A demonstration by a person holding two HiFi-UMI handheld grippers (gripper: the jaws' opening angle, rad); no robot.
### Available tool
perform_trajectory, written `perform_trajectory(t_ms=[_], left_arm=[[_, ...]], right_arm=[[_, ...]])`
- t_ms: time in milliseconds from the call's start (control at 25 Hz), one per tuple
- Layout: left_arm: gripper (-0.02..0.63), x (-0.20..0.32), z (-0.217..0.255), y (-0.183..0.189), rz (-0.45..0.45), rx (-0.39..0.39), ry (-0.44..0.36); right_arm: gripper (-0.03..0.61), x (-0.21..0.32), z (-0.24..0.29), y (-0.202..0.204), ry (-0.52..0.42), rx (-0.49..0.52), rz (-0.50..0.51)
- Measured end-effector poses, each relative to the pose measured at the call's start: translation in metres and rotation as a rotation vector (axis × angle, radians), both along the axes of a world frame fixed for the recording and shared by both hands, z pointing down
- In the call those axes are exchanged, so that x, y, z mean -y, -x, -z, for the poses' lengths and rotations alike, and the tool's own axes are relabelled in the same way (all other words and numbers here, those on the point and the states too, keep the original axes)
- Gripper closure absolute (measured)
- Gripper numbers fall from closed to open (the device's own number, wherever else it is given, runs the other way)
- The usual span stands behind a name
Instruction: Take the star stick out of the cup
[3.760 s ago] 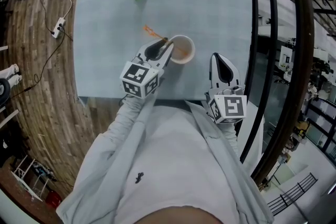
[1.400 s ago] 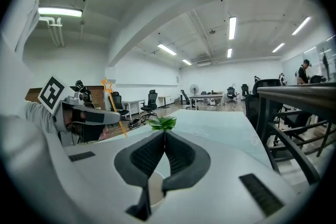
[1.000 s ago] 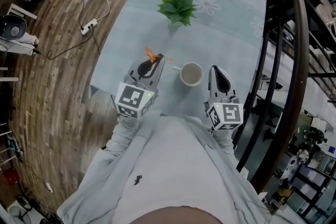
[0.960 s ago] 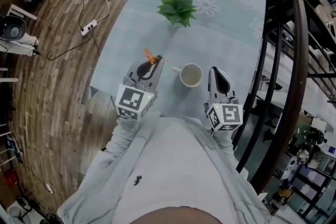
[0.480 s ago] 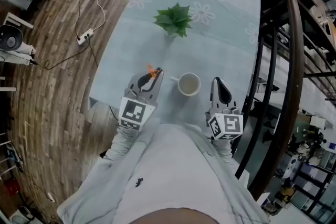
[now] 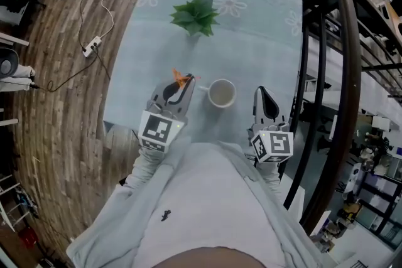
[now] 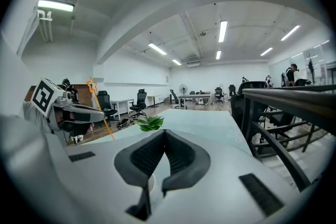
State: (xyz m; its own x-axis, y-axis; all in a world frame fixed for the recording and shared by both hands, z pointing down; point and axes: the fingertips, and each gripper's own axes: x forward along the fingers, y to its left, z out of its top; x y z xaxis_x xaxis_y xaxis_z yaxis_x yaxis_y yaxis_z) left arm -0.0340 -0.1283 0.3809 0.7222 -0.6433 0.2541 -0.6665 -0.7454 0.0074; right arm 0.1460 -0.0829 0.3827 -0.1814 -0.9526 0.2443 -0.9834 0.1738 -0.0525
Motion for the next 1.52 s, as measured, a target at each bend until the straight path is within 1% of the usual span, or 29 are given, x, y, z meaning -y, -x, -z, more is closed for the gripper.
perform_trajectory(t_ms=[120, 240, 440, 600, 800, 1200, 1520], left_arm=[[0.584, 0.001, -0.002, 0.000, -0.005, -0.006, 0.008], [0.584, 0.003, -0.003, 0.001, -0.005, -0.014, 0.016], [0.584, 0.005, -0.005, 0.001, 0.000, -0.020, 0.023], [0.584, 0.005, -0.004, 0.001, 0.000, -0.021, 0.024], [0.584, 0.007, -0.007, 0.003, 0.017, -0.022, 0.047], [0.584, 0.006, -0.011, 0.000, 0.026, -0.044, 0.067], [0.584, 0.006, -0.010, 0.000, 0.036, -0.054, 0.067]], right_arm=[[0.563, -0.001, 0.002, 0.002, -0.021, 0.016, 0.012], [0.563, 0.001, 0.004, 0.005, -0.035, 0.010, 0.019], [0.563, 0.005, 0.001, 0.005, -0.027, 0.009, 0.024], [0.563, 0.005, 0.002, 0.004, -0.030, 0.034, 0.016], [0.563, 0.007, -0.001, 0.006, -0.007, 0.004, 0.036], [0.563, 0.008, -0.004, 0.005, 0.003, 0.009, 0.048], [0.563, 0.004, -0.009, -0.003, 0.023, 0.006, 0.033]])
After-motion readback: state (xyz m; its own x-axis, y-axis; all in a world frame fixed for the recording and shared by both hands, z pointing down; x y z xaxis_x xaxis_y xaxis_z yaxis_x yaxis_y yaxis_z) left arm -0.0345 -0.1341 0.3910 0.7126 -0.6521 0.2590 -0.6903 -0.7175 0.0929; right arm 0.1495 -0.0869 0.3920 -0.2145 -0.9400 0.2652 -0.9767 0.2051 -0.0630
